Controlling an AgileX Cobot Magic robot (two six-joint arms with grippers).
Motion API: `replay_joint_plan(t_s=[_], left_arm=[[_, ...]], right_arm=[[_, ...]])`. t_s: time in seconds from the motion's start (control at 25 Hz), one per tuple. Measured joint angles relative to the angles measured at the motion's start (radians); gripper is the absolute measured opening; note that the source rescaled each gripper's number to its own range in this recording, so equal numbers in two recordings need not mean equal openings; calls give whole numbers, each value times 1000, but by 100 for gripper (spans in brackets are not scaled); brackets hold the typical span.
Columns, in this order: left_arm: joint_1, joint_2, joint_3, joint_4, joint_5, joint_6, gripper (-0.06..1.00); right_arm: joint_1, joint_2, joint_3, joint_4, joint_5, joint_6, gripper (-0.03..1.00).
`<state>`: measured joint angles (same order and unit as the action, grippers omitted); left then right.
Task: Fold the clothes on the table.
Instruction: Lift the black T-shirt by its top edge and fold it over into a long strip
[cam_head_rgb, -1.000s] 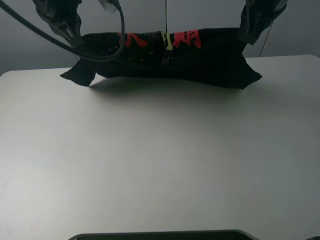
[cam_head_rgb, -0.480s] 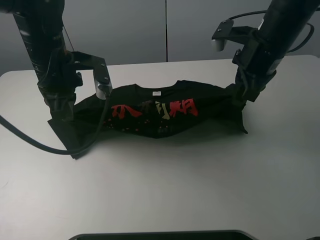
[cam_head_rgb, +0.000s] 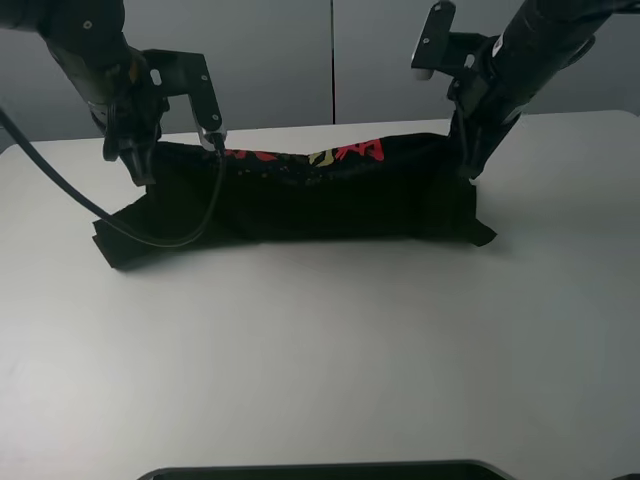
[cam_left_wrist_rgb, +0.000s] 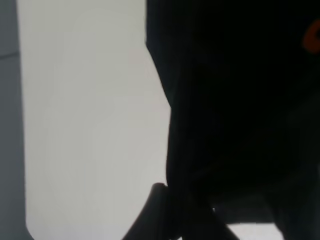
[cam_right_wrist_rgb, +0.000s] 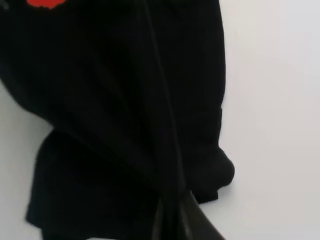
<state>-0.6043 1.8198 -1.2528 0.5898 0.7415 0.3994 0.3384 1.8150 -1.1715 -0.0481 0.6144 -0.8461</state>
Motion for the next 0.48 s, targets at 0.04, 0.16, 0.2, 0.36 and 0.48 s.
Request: replay_joint_plan(t_s=[0.04, 0.16, 0.2, 0.36, 0.48], left_arm=[[12, 13, 0, 9, -30, -6, 0], [53, 72, 0, 60, -76, -51, 0], [68, 95, 0, 83, -96, -78, 0], [102, 172, 0, 163, -184, -161, 0], [110, 222, 0, 179, -226, -176, 0]], right_arm=[[0, 35, 0, -20, -48, 5, 0], [0, 129, 0, -102, -178, 42, 0], [0, 157, 0, -127, -216, 55, 0], [-1, 248, 0, -177, -301, 83, 0], [-9, 293, 0, -191, -349, 99, 0]])
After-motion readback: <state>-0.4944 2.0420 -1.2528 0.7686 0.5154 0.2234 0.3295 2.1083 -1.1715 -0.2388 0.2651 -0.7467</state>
